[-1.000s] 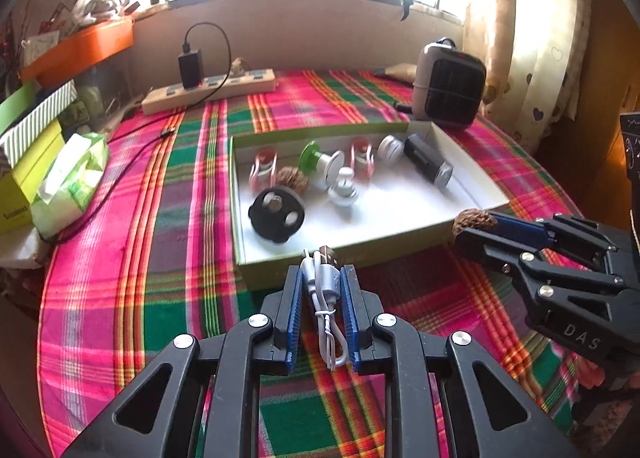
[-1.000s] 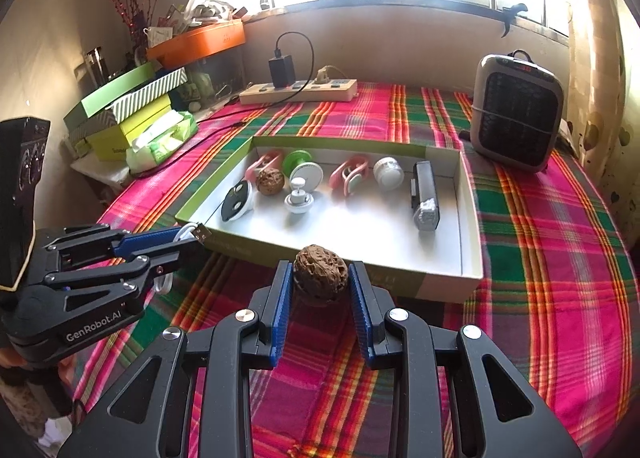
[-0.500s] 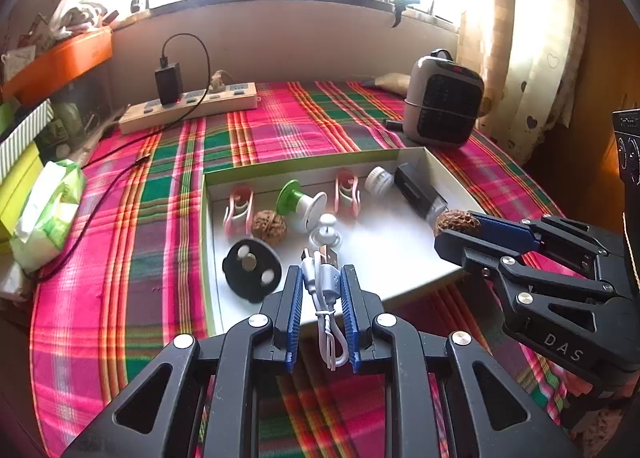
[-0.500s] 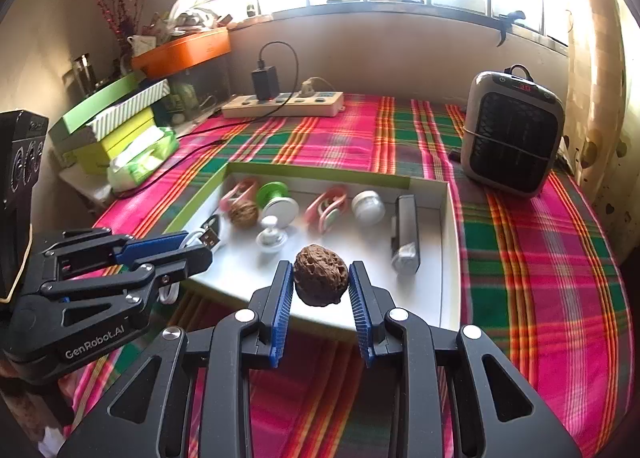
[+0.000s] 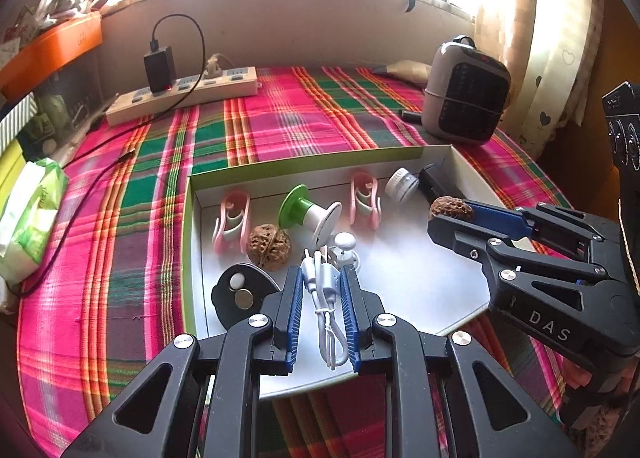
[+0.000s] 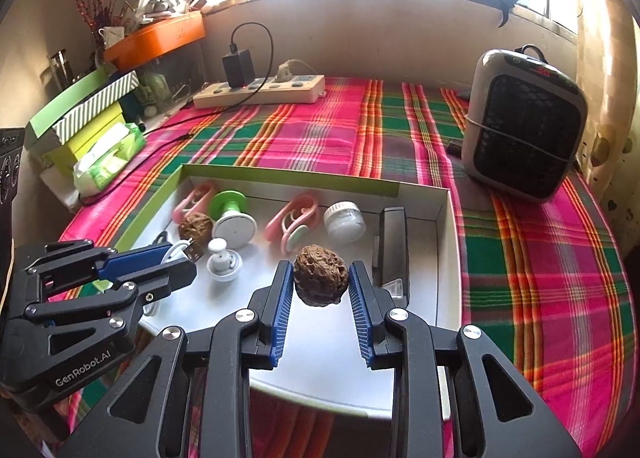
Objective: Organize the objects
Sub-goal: 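Lower and release the walnut and cable into the box with both grippers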
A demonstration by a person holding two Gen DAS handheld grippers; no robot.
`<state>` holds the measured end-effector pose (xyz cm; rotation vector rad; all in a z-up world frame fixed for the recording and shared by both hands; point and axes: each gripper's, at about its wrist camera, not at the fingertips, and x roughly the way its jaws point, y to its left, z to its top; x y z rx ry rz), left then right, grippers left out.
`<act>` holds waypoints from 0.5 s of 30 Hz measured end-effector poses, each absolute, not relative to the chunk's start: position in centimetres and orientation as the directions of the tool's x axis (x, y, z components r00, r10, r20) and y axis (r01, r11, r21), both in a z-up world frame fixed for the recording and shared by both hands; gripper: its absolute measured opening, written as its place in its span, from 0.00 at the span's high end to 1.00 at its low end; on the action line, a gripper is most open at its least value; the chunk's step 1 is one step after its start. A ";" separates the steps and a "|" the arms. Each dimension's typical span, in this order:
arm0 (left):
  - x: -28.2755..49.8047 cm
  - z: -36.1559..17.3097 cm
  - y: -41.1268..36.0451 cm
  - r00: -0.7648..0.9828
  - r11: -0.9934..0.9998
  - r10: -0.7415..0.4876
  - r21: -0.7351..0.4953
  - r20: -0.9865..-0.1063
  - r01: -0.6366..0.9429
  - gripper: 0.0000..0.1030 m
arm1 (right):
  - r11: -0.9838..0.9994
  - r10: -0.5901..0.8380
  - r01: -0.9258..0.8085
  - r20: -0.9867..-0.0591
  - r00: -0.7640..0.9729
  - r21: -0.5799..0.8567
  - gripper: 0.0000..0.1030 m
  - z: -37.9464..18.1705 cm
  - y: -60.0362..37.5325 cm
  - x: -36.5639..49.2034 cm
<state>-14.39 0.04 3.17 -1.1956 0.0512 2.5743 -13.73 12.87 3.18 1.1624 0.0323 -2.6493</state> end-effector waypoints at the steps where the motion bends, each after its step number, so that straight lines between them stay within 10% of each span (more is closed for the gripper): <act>1: -14.5 3.0 0.0 -0.606 -0.955 0.253 -0.093 -0.754 -0.283 0.83 | -0.969 -0.214 0.234 -0.730 -0.649 0.077 0.71 3.1 12.9 -13.9; 15: -15.5 1.8 -0.2 -0.587 -0.958 0.246 -0.102 -0.771 -0.268 0.83 | -0.969 -0.198 0.239 -0.752 -0.628 0.055 0.71 1.8 12.5 -15.0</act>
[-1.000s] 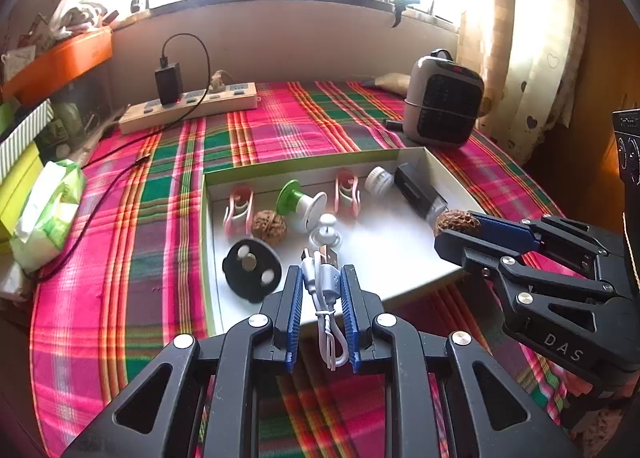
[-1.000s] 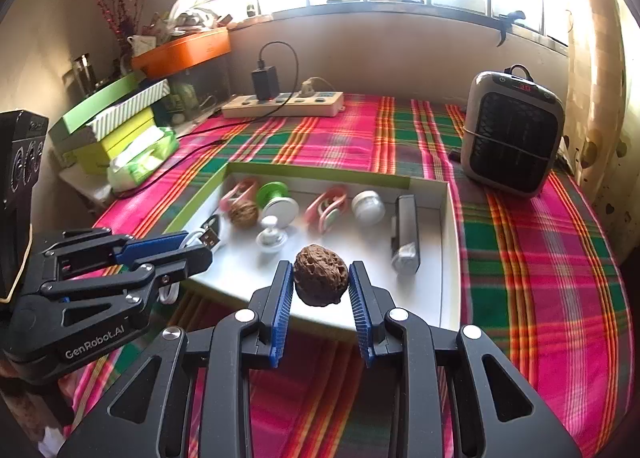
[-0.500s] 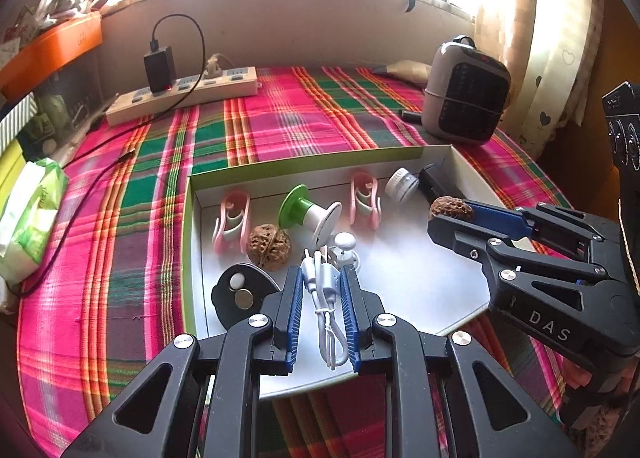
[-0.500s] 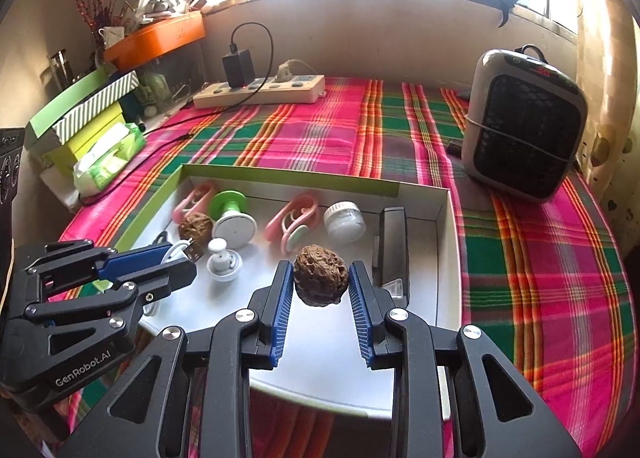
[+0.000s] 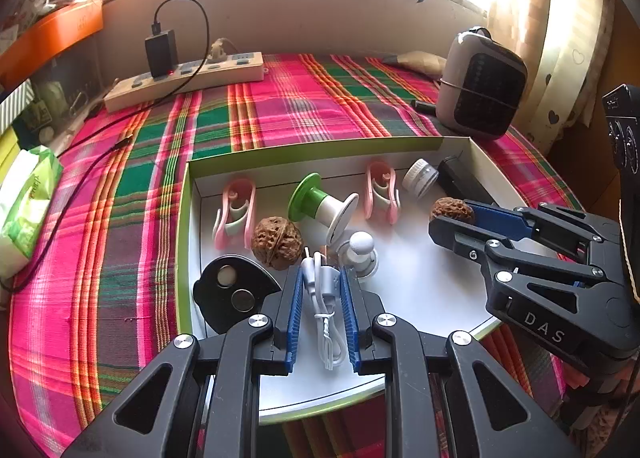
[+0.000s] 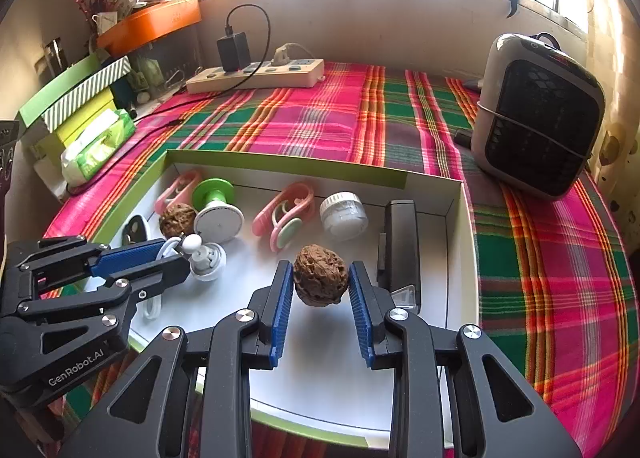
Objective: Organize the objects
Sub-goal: 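Lower and release the walnut and cable into the box with both grippers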
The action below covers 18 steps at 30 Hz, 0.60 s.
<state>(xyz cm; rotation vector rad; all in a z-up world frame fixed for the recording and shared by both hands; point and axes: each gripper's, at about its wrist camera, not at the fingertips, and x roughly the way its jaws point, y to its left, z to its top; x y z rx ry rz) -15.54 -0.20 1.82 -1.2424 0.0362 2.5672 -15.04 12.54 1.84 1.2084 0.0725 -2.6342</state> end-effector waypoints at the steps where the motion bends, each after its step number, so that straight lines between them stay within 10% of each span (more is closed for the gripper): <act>1: -15.5 1.8 -0.2 -0.586 -0.958 0.245 -0.101 -0.772 -0.268 0.83 | -0.969 -0.196 0.239 -0.752 -0.629 0.052 0.71 1.8 12.5 -15.1; 18: -15.6 1.5 0.2 -0.579 -0.957 0.240 -0.088 -0.780 -0.278 0.83 | -0.972 -0.175 0.234 -0.758 -0.629 0.029 0.71 1.4 12.4 -15.4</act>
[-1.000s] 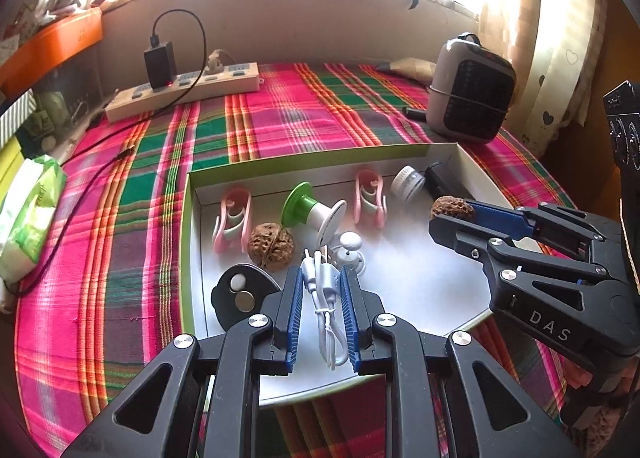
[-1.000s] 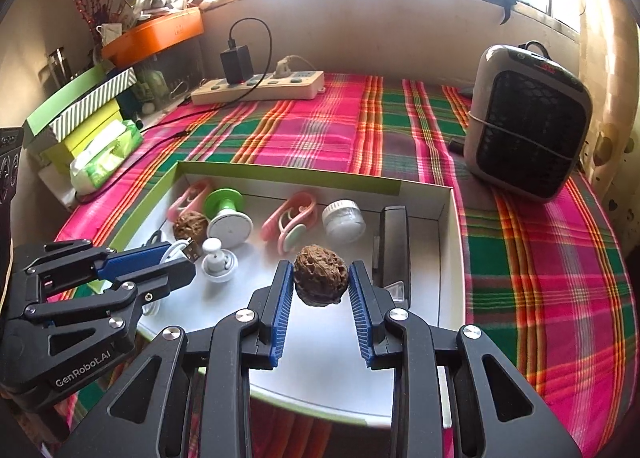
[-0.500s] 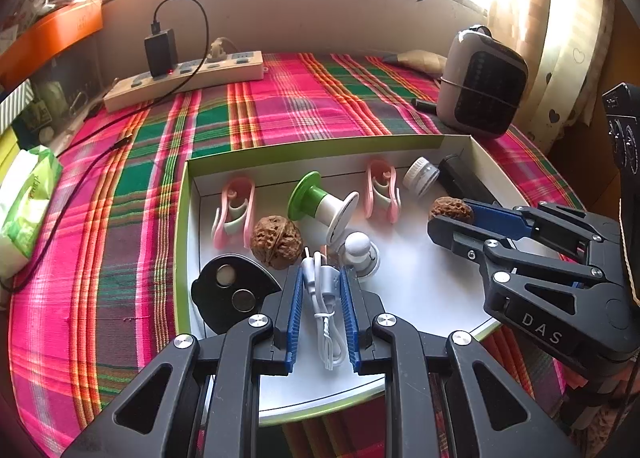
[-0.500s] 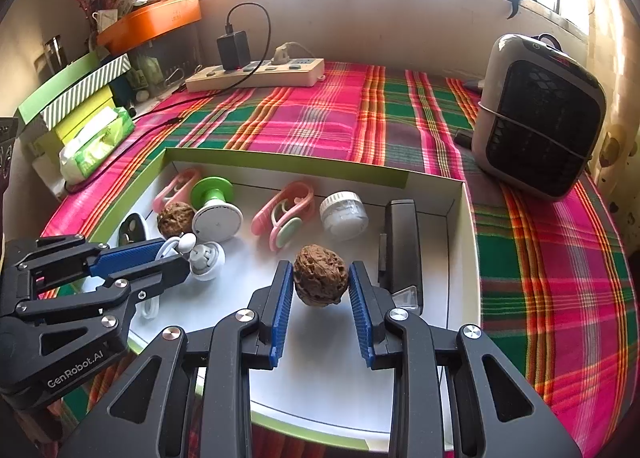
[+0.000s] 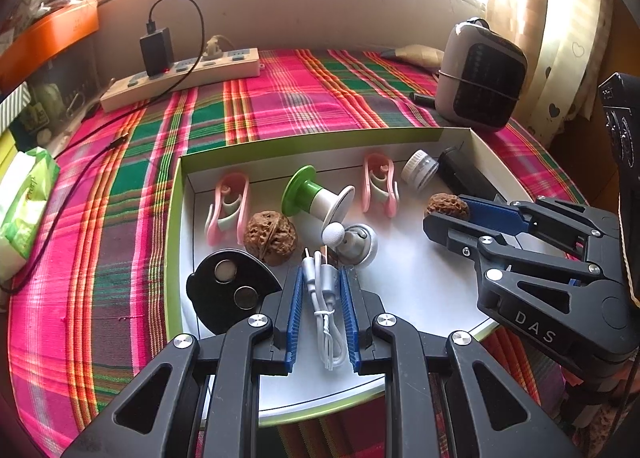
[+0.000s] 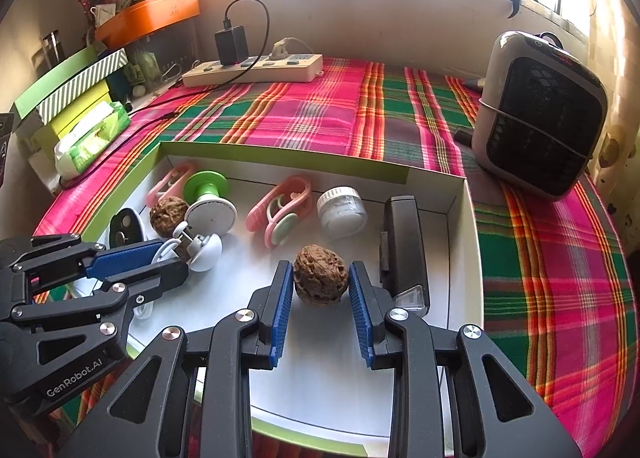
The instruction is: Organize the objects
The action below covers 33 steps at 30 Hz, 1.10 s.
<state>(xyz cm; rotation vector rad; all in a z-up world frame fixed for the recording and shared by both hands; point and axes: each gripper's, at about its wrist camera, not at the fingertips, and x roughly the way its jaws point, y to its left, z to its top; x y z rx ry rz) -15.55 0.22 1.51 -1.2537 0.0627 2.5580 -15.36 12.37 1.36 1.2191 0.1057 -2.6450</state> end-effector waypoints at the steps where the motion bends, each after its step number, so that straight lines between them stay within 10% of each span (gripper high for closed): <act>1: -15.5 1.5 0.2 -0.579 -0.957 0.239 -0.087 -0.780 -0.278 0.83 | -0.972 -0.173 0.234 -0.758 -0.629 0.027 0.71 1.4 12.4 -15.4; 33: -12.2 3.4 -0.2 -0.628 -0.973 0.179 -0.042 -0.757 -0.226 0.74 | -0.978 -0.162 0.207 -0.719 -0.676 0.025 0.53 3.4 12.0 -11.6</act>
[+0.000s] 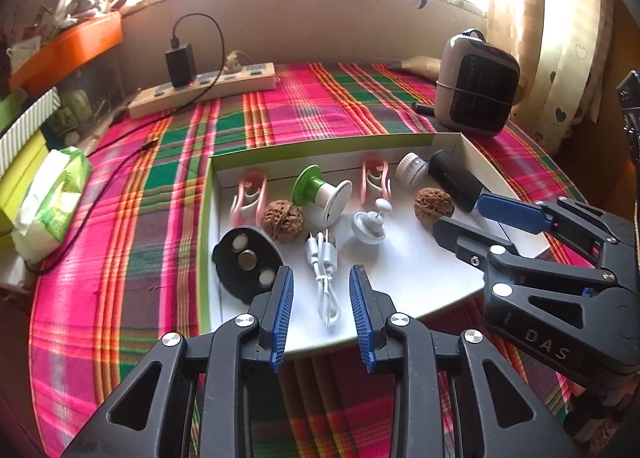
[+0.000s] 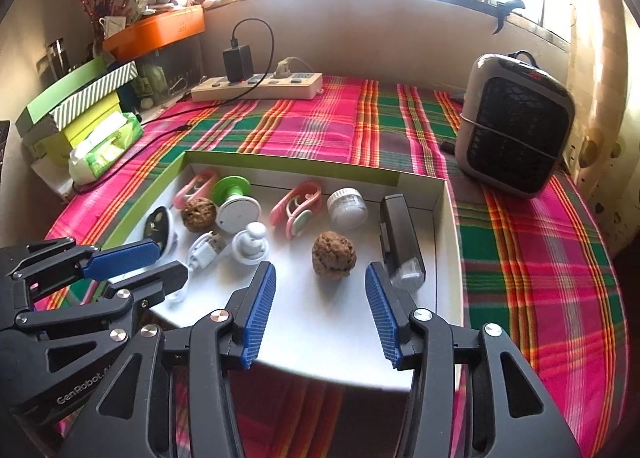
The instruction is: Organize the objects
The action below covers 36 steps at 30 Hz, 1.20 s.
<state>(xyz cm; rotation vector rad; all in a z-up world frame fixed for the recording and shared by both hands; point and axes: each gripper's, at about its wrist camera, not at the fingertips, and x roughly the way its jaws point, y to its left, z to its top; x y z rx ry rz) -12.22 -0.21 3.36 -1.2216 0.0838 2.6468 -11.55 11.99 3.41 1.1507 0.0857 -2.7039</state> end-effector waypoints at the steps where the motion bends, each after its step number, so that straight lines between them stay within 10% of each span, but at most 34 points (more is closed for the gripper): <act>1: -11.9 3.5 -0.3 -0.631 -0.974 0.178 -0.043 -0.755 -0.224 0.74 | -0.978 -0.162 0.205 -0.714 -0.681 0.026 0.53 3.6 11.9 -11.2; 36: -3.6 1.0 -0.8 -0.625 -0.993 0.060 0.017 -0.779 -0.116 0.73 | -0.989 -0.114 0.146 -0.766 -0.632 0.027 0.48 0.8 11.8 -2.1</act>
